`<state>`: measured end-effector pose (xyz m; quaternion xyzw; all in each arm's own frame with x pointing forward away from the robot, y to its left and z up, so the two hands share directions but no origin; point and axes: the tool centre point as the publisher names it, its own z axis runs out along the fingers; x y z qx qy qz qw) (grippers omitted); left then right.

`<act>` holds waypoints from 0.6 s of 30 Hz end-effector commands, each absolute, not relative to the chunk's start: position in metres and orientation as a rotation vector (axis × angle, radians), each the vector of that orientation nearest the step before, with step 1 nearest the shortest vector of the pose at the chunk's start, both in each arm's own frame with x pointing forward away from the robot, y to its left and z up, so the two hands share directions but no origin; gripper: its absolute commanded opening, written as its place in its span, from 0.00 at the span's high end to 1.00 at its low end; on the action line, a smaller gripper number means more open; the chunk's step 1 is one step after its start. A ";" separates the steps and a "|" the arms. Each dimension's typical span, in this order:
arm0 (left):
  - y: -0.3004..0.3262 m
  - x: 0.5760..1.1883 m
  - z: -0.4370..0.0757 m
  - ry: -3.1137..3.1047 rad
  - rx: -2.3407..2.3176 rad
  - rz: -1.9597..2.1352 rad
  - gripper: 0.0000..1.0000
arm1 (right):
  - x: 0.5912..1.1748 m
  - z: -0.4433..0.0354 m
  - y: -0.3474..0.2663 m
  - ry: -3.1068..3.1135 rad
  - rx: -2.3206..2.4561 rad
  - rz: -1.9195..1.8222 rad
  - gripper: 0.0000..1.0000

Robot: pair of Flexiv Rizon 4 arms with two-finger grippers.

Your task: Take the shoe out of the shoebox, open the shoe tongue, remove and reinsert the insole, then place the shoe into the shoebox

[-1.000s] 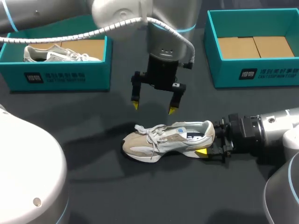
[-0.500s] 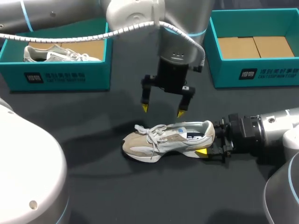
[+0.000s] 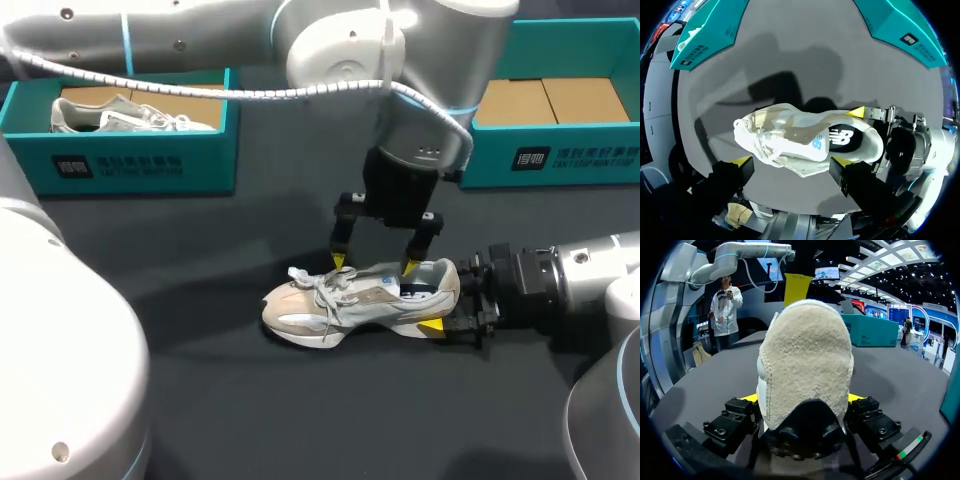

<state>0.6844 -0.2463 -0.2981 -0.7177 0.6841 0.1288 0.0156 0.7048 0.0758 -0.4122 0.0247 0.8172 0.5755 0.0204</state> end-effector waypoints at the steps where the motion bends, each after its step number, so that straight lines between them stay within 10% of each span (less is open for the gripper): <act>1: -0.262 0.684 -0.308 2.075 -2.229 0.449 0.00 | 0.704 -0.412 0.074 2.538 0.079 1.779 1.00; 18: -0.266 0.684 -0.342 1.986 -2.236 0.551 0.00 | 0.704 -0.412 0.074 2.538 0.079 1.779 1.00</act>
